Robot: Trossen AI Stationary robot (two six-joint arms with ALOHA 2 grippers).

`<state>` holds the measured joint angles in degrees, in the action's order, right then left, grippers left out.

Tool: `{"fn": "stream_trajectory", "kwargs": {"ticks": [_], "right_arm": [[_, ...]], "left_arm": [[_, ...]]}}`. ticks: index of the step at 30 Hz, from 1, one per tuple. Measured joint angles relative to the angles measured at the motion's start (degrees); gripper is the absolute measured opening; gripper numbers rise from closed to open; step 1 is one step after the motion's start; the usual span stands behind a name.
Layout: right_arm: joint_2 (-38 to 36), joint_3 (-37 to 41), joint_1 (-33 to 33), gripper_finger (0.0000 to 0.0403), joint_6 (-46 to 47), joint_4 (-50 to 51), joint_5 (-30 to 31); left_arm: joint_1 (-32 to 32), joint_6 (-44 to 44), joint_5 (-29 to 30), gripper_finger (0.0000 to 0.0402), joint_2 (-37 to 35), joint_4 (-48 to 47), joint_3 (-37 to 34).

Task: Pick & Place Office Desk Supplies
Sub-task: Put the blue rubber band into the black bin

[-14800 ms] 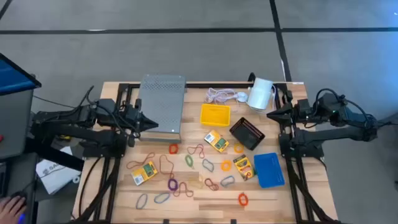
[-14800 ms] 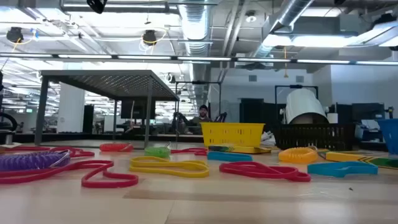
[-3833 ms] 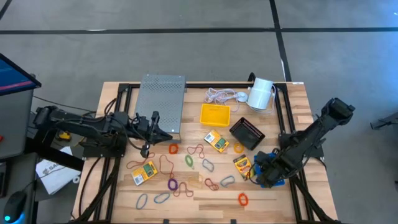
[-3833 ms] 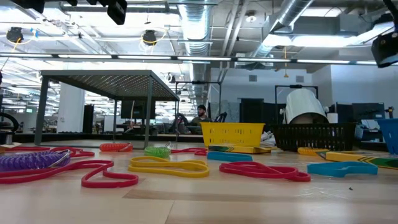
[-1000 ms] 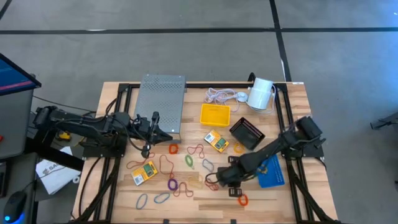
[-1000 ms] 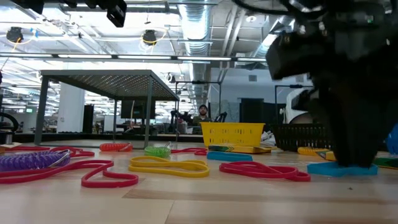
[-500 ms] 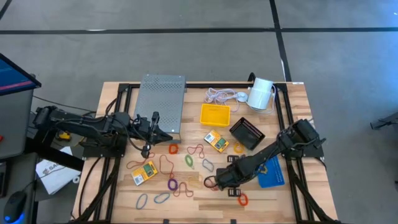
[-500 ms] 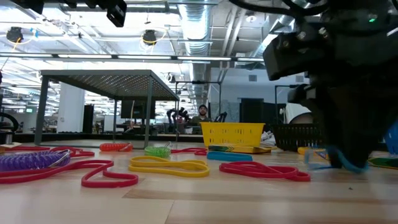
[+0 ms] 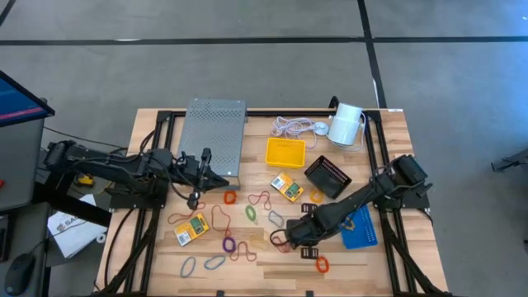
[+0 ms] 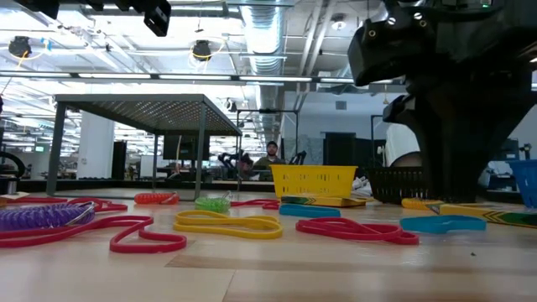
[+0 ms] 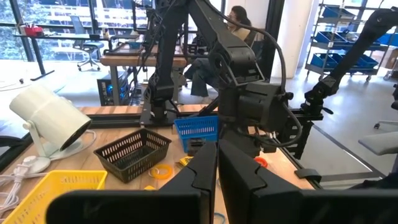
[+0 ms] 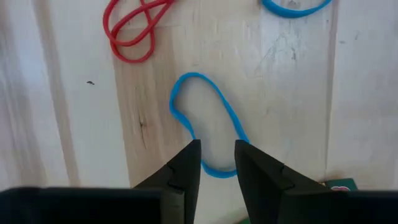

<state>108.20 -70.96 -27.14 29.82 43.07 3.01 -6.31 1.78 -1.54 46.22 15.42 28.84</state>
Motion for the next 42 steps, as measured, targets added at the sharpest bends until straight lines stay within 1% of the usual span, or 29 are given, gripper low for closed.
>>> {"fn": "stream_trajectory", "kwargs": {"ticks": [5,8,18,22,24,33,36,38,40,42], "right_arm": [[0.0,0.0,0.31,0.0097,-0.84,0.22,0.08],[0.0,0.01,0.77,0.0097,-1.37,0.23,1.64],[0.0,0.02,1.45,0.0097,-3.02,-0.02,1.98],[1.09,0.49,1.38,0.0097,-3.23,-0.16,1.56],[2.15,0.79,1.34,0.0097,-3.28,-2.04,1.3],[4.24,1.01,1.23,0.0096,-3.35,-1.96,0.7],[4.28,1.07,1.36,0.008,-2.44,-2.06,0.63],[4.31,1.07,1.4,0.0053,-2.4,-1.95,0.41],[4.35,1.1,1.41,0.0019,-2.43,-1.73,0.41],[4.37,1.11,1.45,0.0009,-2.38,-1.7,0.41]], "left_arm": [[0.0,0.0,-0.01,0.0011,0.0,-0.04,0.02],[0.0,-0.01,0.0,0.0011,0.0,-0.02,0.02],[0.0,-0.02,-0.02,0.0011,0.0,-0.02,0.02],[-0.01,-0.02,-0.01,0.0011,0.0,-0.04,0.02],[-0.02,-0.02,-0.02,0.0011,0.02,-0.04,0.02],[-0.02,-0.02,-0.02,0.0011,0.02,-0.2,0.04],[-0.02,-0.04,-0.02,0.0011,0.02,-0.19,0.04],[-0.02,-0.02,-0.02,0.0011,0.01,-0.09,0.04],[-0.02,-0.02,-0.02,0.0011,0.02,-0.2,0.04],[-0.02,-0.02,-0.02,0.0011,0.02,-0.17,0.04]]}}
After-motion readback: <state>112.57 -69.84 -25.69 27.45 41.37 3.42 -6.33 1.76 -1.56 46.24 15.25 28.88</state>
